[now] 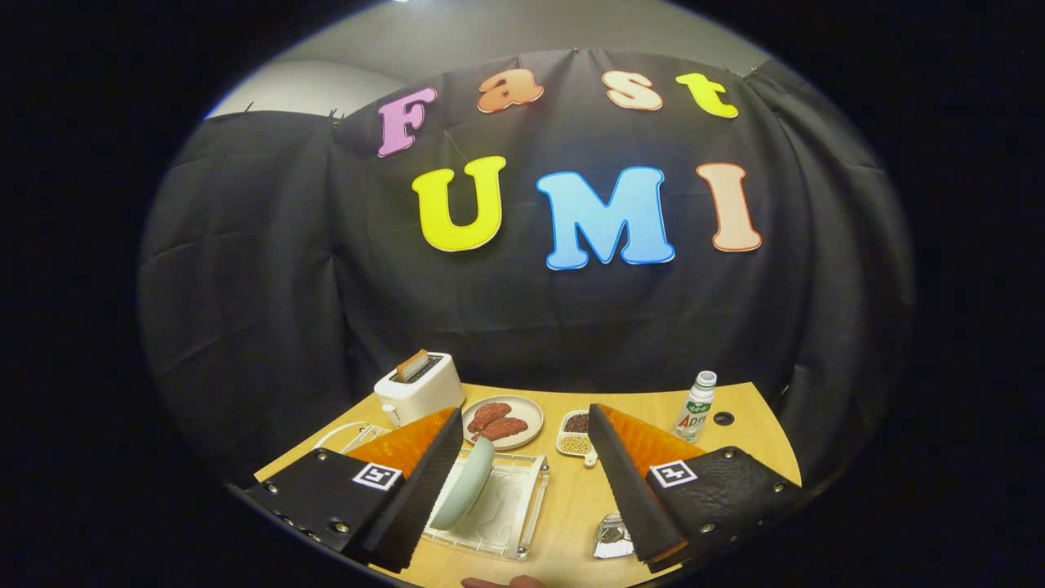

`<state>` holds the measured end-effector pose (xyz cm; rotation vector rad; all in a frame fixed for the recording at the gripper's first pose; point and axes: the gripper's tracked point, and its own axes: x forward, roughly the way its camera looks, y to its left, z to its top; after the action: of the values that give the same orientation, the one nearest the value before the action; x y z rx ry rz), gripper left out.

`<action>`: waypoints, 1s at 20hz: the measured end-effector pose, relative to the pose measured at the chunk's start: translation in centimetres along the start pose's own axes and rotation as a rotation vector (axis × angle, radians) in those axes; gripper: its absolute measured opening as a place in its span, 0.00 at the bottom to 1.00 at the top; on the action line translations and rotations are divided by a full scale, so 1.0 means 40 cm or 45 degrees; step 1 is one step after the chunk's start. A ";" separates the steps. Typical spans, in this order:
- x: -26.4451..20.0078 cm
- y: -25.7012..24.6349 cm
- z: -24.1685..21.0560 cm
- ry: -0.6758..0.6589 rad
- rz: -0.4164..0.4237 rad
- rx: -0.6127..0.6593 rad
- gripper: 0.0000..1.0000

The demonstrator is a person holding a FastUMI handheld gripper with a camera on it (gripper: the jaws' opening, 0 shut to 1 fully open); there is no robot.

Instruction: Take the plate from the dish rack, then take the spoon from the basket and place it into the plate.

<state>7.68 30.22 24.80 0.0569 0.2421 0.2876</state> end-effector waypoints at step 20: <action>0.190 0.112 -0.291 0.808 -0.242 0.105 0.77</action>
<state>10.66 36.96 12.18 0.0224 0.8848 0.0977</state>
